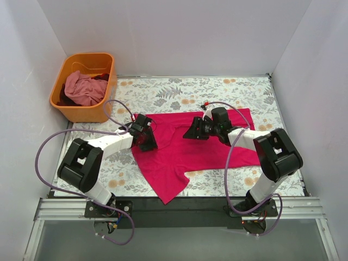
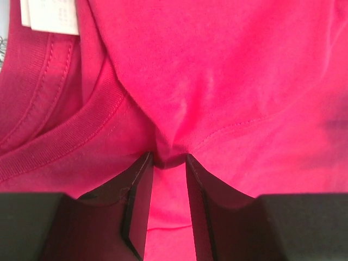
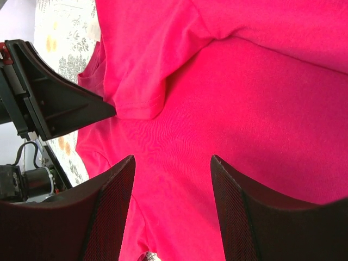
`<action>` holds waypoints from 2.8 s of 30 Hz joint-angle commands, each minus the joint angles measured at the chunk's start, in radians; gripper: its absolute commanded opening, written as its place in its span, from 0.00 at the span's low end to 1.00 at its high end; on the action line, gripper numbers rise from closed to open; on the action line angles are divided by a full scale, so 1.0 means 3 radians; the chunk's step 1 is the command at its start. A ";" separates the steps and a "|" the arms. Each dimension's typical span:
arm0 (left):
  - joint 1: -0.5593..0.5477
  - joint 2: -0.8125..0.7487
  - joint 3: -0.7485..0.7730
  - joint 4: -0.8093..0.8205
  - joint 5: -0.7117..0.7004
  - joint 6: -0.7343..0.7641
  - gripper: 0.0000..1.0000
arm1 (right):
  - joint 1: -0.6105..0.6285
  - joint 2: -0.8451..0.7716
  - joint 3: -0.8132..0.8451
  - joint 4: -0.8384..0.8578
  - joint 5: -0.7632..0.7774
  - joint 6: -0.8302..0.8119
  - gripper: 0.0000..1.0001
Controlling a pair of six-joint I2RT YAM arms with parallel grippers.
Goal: Fold and stack the t-shirts
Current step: Fold the tshirt
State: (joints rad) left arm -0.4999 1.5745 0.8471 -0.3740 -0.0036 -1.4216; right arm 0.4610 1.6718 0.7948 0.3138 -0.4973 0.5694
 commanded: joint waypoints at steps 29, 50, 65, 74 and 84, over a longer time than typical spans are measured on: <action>0.0081 0.0764 0.1567 -0.0308 -0.0295 0.0136 0.00 | 0.0294 0.0420 0.0449 0.0186 0.0118 -0.0353 0.47; 0.0388 0.1680 0.2555 -0.0318 -0.0284 0.0356 0.00 | 0.0662 0.0967 0.1180 0.0100 0.0527 -0.1069 0.38; 0.0409 0.1762 0.2550 -0.0302 -0.0289 0.0367 0.00 | 0.0754 0.1264 0.1518 -0.0085 0.0870 -0.1223 0.38; 0.0455 0.1808 0.2653 -0.0303 -0.0315 0.0382 0.00 | 0.0790 0.1315 0.1646 -0.0125 0.0885 -0.1259 0.39; 0.0455 0.1839 0.2637 -0.0308 -0.0285 0.0362 0.00 | 0.0831 0.1473 0.1723 -0.0294 0.1069 -0.1279 0.40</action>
State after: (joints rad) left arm -0.3683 2.1216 1.6054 -0.4702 -0.0715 -1.3201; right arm 0.7013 2.0922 1.2839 0.2512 -0.2241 0.2024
